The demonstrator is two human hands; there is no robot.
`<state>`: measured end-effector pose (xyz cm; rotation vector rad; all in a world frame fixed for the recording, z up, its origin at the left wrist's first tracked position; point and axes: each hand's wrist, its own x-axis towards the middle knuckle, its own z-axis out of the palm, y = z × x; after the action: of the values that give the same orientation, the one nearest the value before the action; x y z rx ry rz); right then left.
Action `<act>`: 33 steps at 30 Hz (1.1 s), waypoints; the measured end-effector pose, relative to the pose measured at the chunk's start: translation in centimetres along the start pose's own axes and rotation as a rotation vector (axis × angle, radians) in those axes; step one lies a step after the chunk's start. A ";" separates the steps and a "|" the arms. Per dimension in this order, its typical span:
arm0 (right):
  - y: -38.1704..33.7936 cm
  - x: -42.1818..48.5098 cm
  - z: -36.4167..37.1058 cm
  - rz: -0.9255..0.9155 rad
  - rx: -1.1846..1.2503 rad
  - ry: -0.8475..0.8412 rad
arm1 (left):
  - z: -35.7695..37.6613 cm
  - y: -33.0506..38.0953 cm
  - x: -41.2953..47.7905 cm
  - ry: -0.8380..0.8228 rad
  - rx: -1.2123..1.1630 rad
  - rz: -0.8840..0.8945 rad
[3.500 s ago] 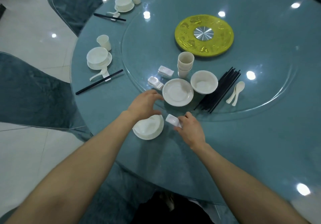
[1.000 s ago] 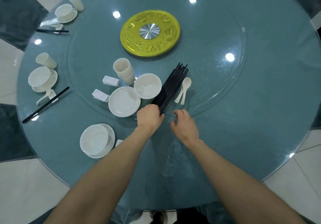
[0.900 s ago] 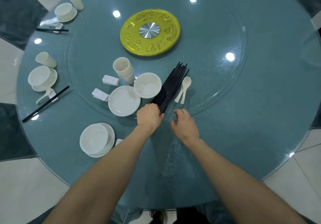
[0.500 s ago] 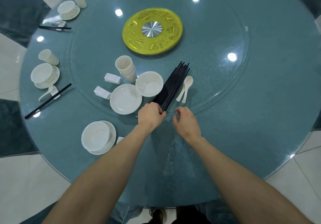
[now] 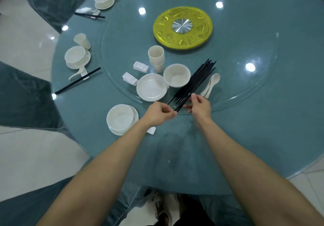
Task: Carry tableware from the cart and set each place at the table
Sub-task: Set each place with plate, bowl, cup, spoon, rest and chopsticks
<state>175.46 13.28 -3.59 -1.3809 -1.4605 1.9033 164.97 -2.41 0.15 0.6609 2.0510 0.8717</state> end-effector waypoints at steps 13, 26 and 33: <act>6.1 -9.3 5.8 0.009 -0.171 -0.119 | -3.0 -8.9 -9.6 -0.059 -0.048 -0.116; 12.8 -13.0 8.6 0.169 -0.343 -0.256 | -1.8 -17.1 -12.5 -0.113 0.109 -0.200; 13.6 -12.9 7.9 0.096 -0.521 -0.265 | -0.9 -18.1 -11.8 -0.061 0.228 -0.217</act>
<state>177.98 -5.99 -9.62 -1.4672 -2.1726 1.8990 168.05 -22.28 -7.81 0.5642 2.1373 0.4921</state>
